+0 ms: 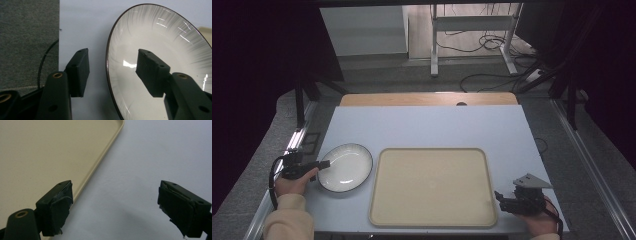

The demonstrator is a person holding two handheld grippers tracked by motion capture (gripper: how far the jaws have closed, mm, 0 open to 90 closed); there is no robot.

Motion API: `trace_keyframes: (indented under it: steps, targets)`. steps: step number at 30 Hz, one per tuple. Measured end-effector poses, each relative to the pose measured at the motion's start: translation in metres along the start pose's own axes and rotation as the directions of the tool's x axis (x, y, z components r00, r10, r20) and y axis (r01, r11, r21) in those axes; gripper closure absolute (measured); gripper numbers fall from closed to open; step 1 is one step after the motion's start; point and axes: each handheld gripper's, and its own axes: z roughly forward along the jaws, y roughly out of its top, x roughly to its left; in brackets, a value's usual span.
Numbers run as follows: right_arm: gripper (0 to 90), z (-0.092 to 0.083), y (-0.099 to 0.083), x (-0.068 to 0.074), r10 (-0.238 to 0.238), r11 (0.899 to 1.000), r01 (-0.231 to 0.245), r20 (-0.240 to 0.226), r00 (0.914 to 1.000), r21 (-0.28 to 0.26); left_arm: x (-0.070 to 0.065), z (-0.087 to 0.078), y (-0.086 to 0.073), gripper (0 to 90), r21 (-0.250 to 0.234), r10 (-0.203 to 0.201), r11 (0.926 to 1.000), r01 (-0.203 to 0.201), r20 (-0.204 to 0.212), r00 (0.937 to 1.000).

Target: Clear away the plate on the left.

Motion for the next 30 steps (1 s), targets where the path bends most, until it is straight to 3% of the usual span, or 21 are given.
trace_keyframes:
  steps: [16, 20, 26, 30]
  targets:
    - [13.3, 0.001, 0.000, 0.000, -0.003, 1.000, 0.003, 0.002, 1.0000, 0.009, 0.006, 0.010, 0.000, 59.0, 0.053, -0.036, 0.9981, 0.032, 0.073, 0.9967]
    - [13.3, 0.001, 0.000, 0.000, -0.002, 1.000, 0.001, 0.003, 1.0000, 0.011, 0.004, 0.011, 0.000, 66.6, 0.062, -0.027, 0.9978, 0.023, 0.064, 0.9976]
    - [13.3, 0.002, -0.001, 0.000, -0.002, 1.000, 0.002, 0.003, 1.0000, 0.014, 0.007, 0.010, 0.001, 73.2, 0.062, -0.059, 0.9966, 0.054, 0.078, 0.9952]
    - [13.3, 0.002, 0.000, 0.000, -0.002, 1.000, 0.002, 0.004, 1.0000, 0.016, 0.004, 0.009, 0.004, 73.8, 0.070, -0.036, 0.9970, 0.032, 0.059, 0.9976]
